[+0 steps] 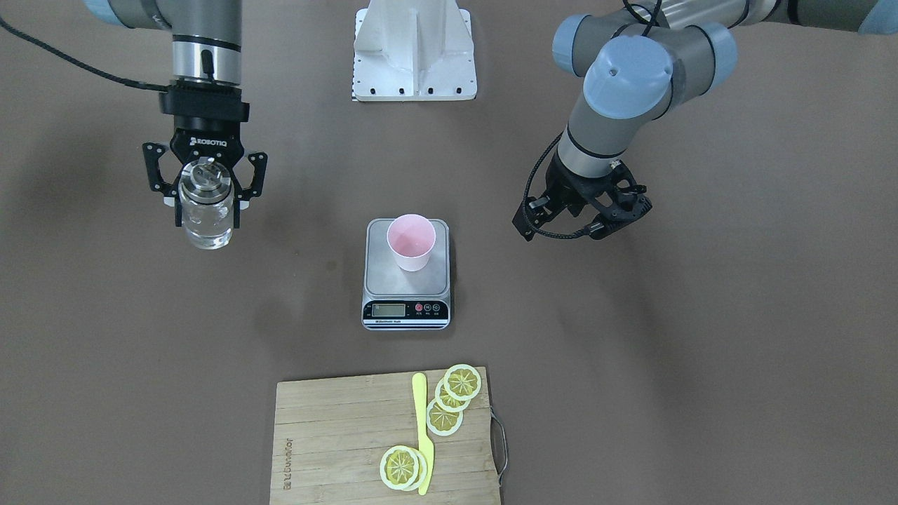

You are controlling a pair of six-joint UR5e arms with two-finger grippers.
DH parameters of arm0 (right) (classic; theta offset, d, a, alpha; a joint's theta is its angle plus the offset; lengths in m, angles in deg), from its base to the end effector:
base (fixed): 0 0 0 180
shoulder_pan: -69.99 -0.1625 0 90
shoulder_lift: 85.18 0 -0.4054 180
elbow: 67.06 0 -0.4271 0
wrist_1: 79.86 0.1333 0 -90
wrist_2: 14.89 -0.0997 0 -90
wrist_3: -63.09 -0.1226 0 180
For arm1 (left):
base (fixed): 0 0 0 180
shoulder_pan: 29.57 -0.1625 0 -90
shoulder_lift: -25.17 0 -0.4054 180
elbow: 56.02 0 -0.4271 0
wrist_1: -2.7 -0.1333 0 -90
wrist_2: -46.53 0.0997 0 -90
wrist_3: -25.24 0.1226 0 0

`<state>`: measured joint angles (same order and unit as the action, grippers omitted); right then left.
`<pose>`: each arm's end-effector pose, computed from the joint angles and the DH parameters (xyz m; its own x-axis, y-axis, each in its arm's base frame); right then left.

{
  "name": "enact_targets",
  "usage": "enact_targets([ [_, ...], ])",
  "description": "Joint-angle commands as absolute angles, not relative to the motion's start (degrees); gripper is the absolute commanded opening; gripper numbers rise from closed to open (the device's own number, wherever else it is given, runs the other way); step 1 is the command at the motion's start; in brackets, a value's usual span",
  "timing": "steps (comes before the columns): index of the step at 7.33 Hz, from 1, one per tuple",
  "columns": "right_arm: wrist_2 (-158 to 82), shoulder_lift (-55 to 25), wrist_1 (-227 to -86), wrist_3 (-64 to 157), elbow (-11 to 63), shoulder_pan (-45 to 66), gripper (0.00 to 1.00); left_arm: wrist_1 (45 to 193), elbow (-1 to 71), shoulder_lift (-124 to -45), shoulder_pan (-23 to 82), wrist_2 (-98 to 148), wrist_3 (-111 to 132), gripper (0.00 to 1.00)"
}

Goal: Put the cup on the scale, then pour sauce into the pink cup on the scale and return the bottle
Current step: 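Carry the sauce bottle with the right gripper toward the pink cup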

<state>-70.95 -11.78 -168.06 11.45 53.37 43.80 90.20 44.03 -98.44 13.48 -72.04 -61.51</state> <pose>-0.4037 -0.4234 0.2304 0.9245 -0.1191 0.3622 -0.2162 0.6186 0.7554 0.4454 -0.5183 0.2207 0.5702 -0.4645 -0.6775 0.3377 0.8844 -0.3222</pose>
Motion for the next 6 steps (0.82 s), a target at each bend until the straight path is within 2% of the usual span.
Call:
enact_targets([
  [1,-69.3,-13.9,-171.0,11.2,54.3,46.2,0.00,90.4,44.0,-97.9,13.6,-72.0,-61.5,0.99],
  [4,-69.9,-17.1,-170.9,11.6,54.5,47.8,0.00,90.9,44.0,-97.6,14.0,-72.0,-59.6,0.99],
  [6,-69.0,-16.5,-171.5,12.1,53.6,48.5,0.00,90.9,44.0,-97.6,14.5,-72.1,-59.2,0.99],
])
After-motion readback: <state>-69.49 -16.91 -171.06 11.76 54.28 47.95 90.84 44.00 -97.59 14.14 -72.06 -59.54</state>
